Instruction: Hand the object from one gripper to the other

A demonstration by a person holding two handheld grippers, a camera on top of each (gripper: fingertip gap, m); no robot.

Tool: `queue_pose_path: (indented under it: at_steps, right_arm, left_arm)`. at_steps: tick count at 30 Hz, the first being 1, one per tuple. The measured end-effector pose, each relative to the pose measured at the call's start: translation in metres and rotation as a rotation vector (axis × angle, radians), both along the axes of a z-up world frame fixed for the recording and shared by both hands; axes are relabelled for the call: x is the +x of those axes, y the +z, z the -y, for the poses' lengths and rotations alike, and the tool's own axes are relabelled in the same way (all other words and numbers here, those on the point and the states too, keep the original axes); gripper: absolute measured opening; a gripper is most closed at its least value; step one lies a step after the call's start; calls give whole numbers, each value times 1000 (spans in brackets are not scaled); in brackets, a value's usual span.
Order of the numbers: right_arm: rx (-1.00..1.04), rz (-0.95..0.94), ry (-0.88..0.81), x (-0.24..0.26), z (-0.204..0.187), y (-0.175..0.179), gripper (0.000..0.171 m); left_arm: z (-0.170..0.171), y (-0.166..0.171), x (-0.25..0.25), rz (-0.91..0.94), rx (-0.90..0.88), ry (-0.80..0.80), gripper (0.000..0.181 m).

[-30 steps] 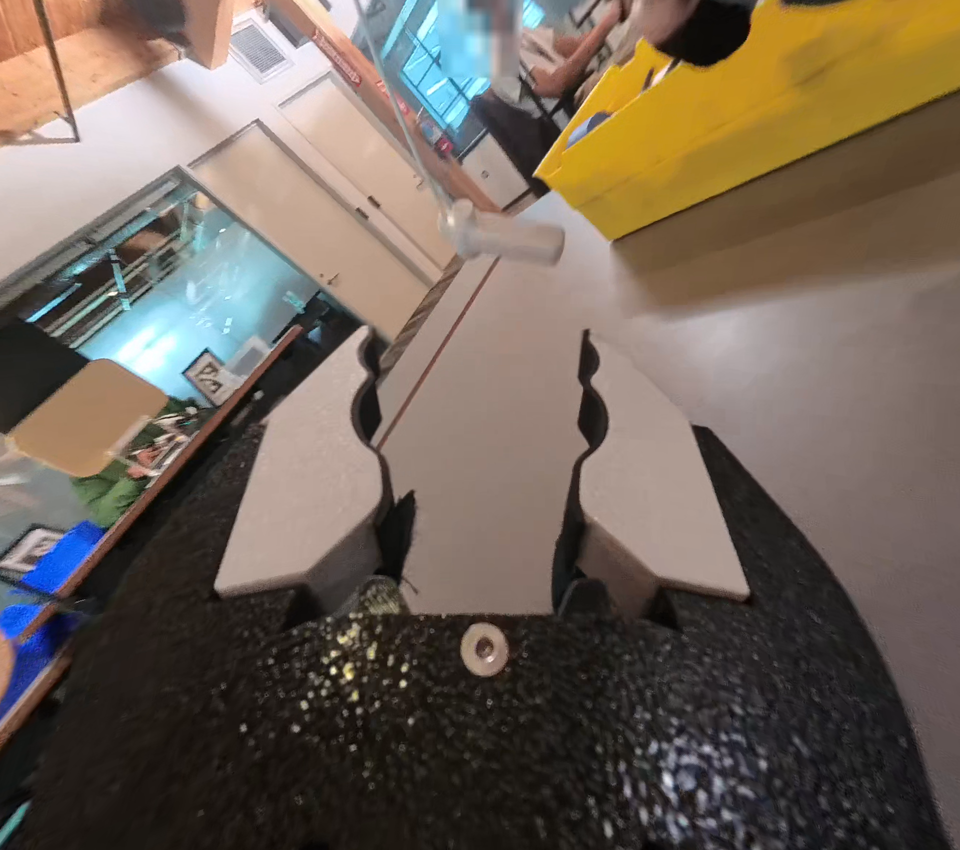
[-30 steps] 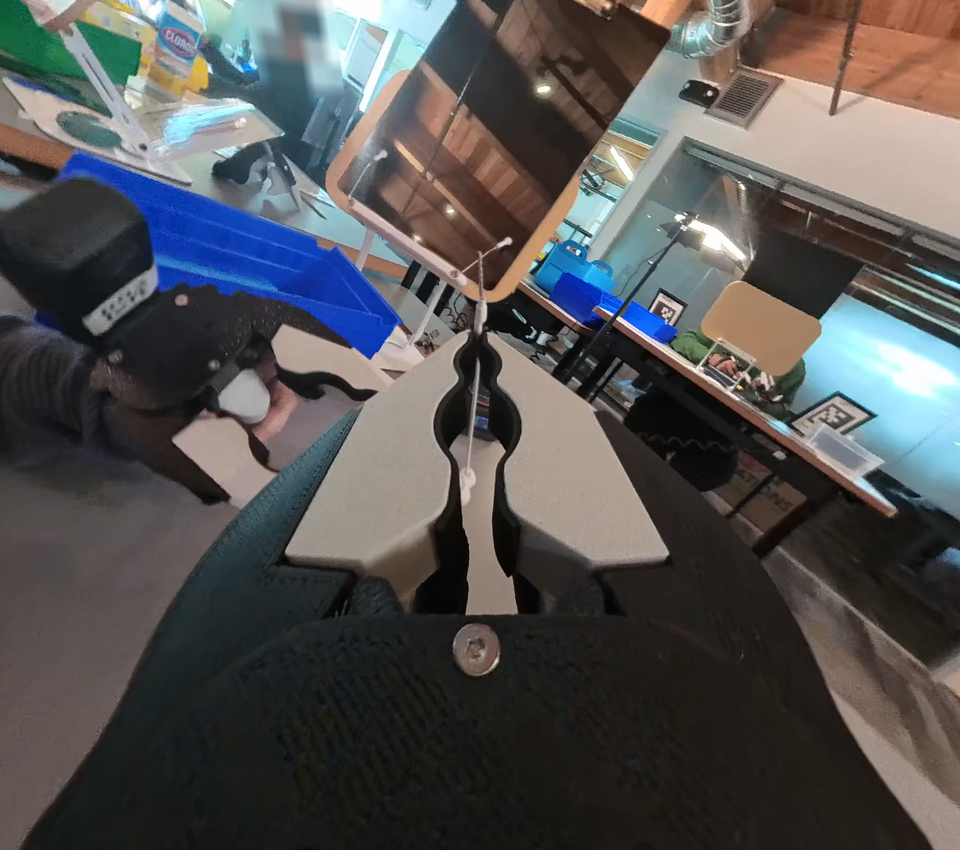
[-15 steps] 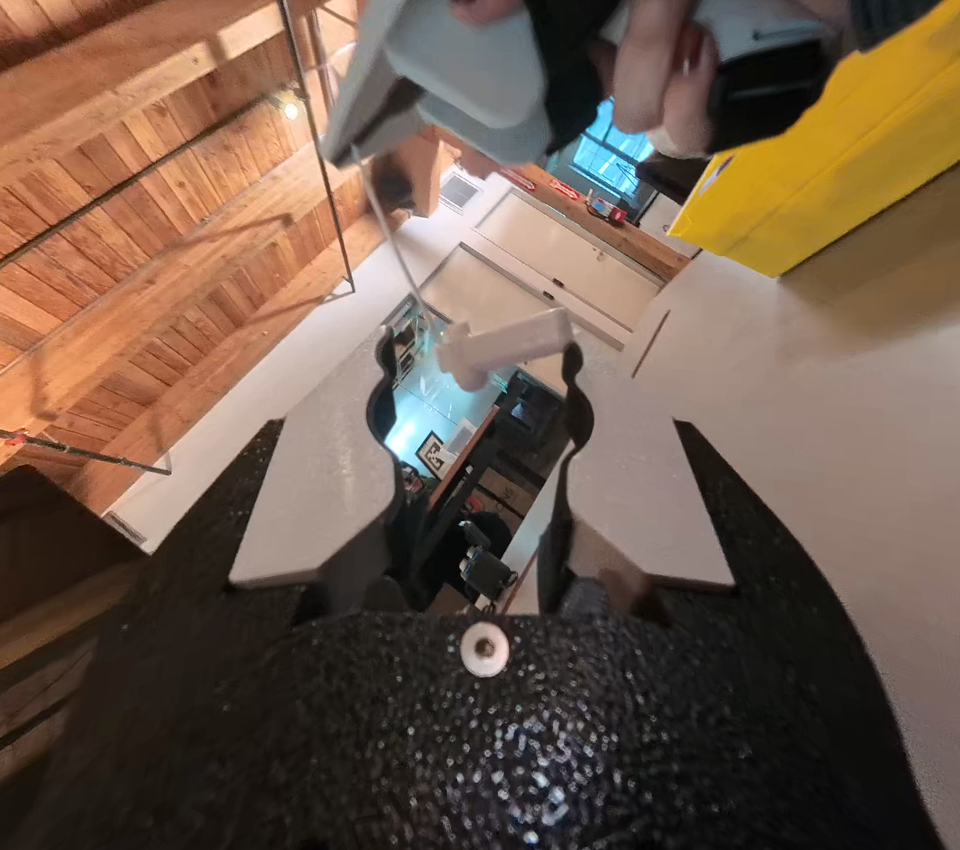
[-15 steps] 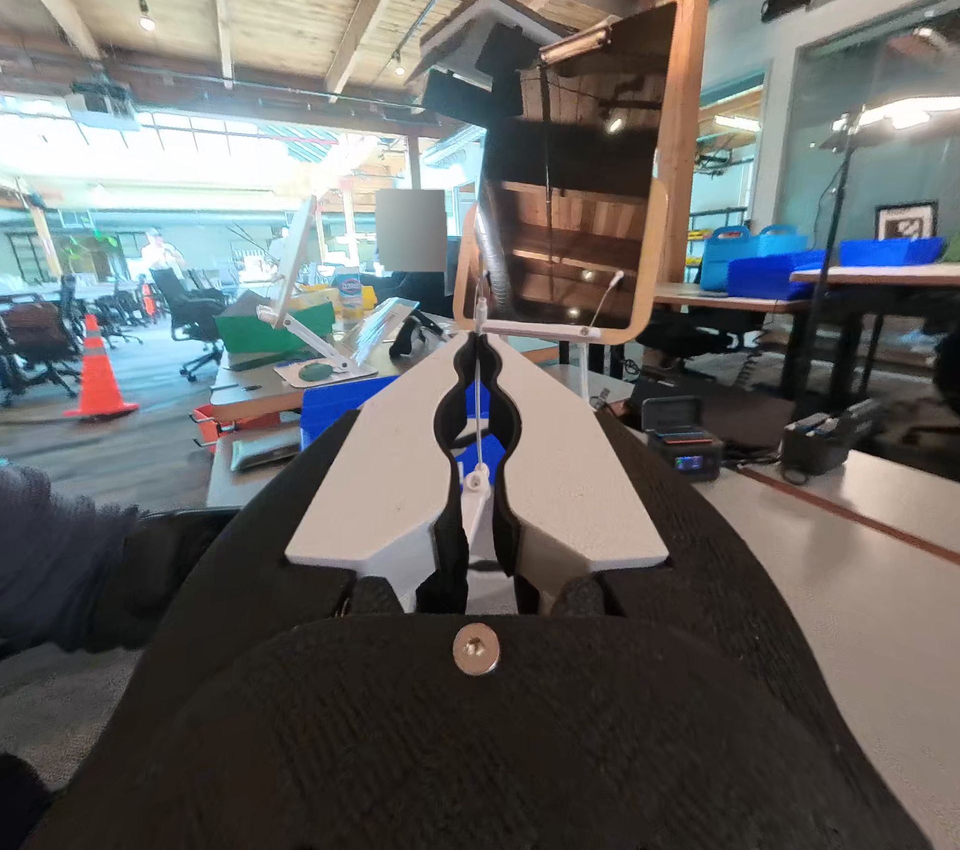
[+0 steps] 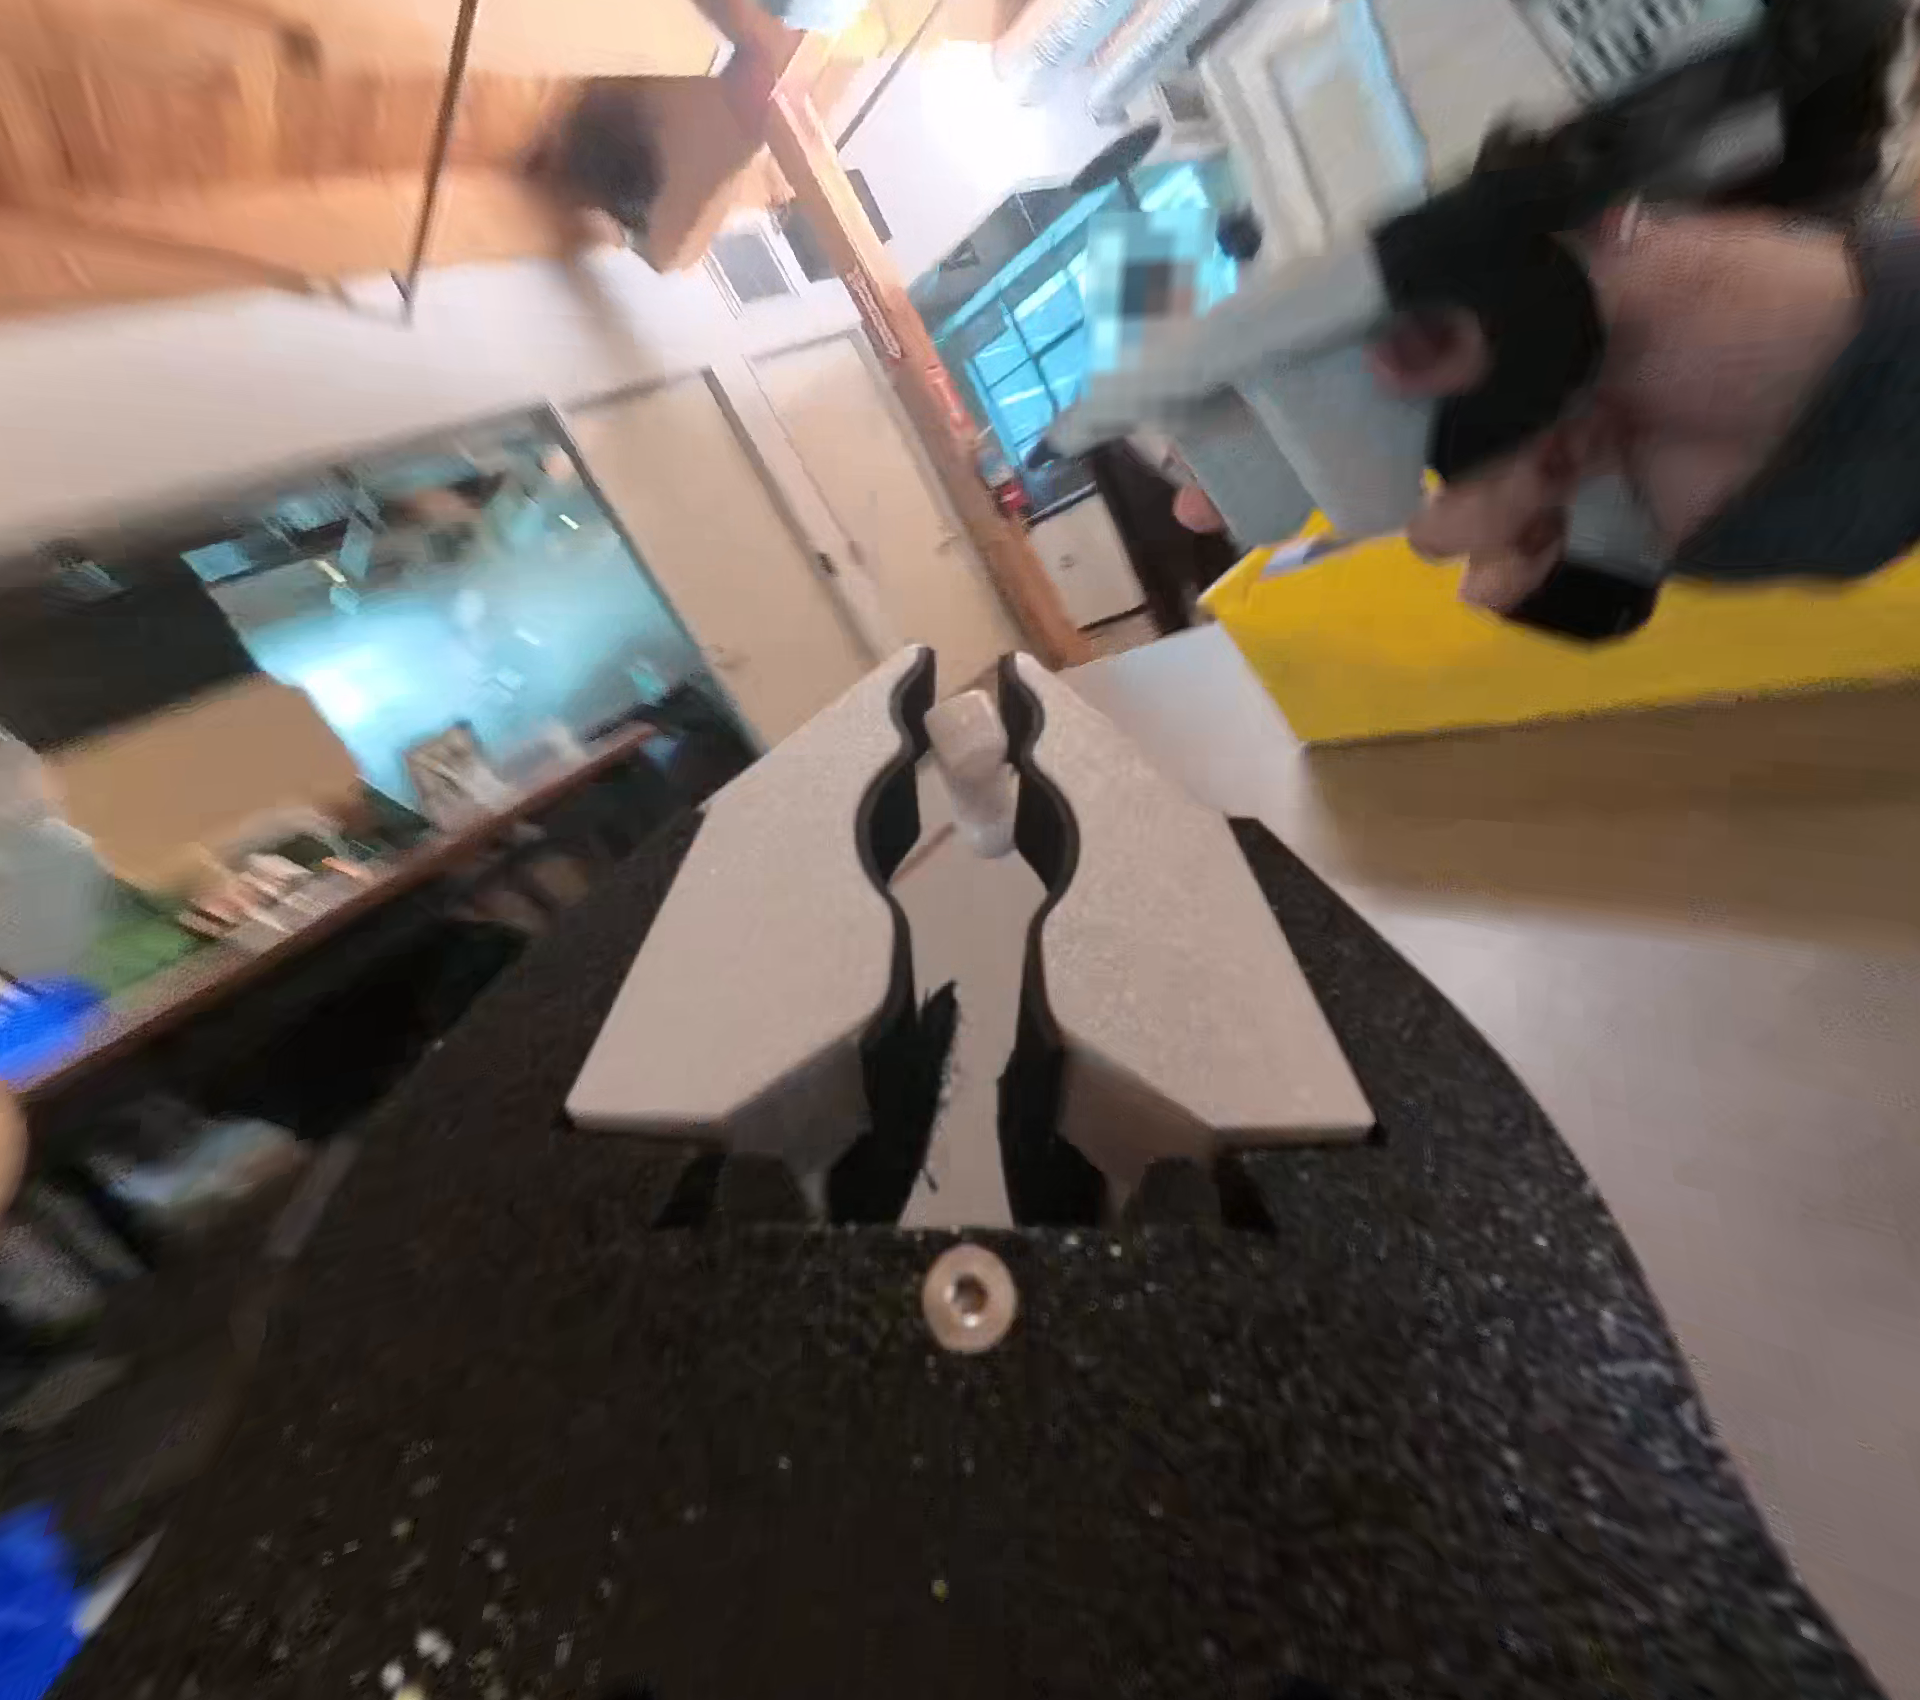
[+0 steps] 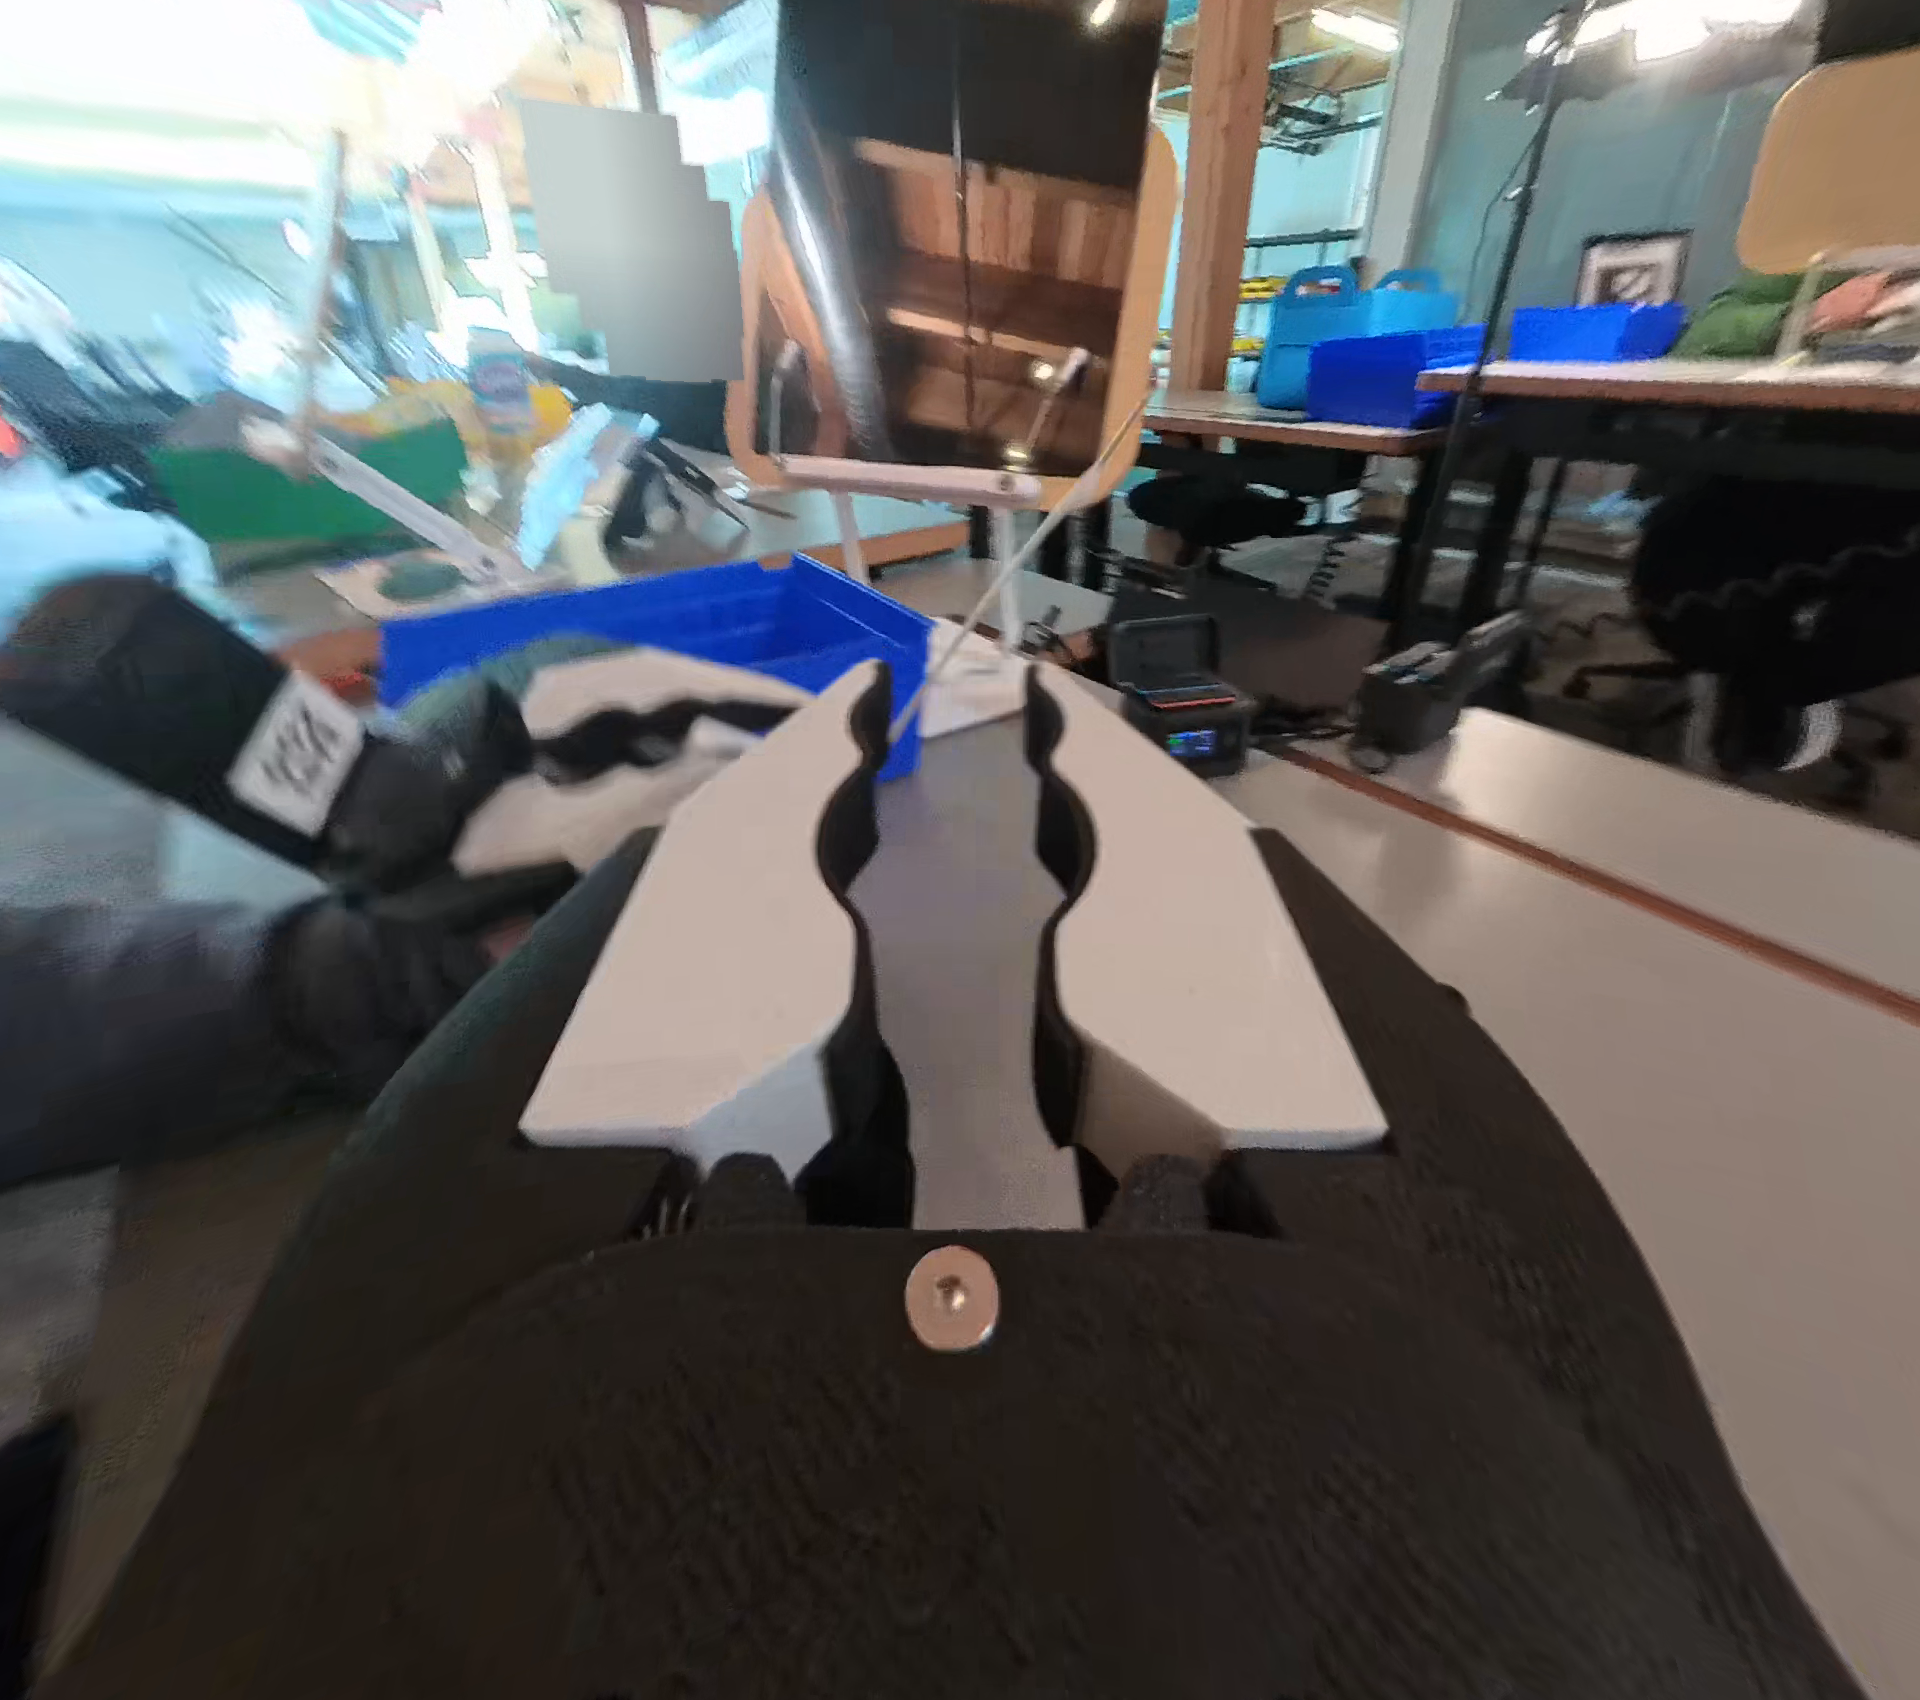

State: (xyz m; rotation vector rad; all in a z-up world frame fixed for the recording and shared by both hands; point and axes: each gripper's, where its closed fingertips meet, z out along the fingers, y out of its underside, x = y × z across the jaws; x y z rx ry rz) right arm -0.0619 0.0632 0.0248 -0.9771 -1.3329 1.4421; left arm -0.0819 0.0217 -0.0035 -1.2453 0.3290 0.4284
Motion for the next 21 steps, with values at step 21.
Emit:
queue_pose_path:
  at_steps: [21]
  right_arm:
    - [1772,-460,-537,-17,67,-47,40]
  left_arm:
    - [-1,7,-3,1522,-42,-1209,10]
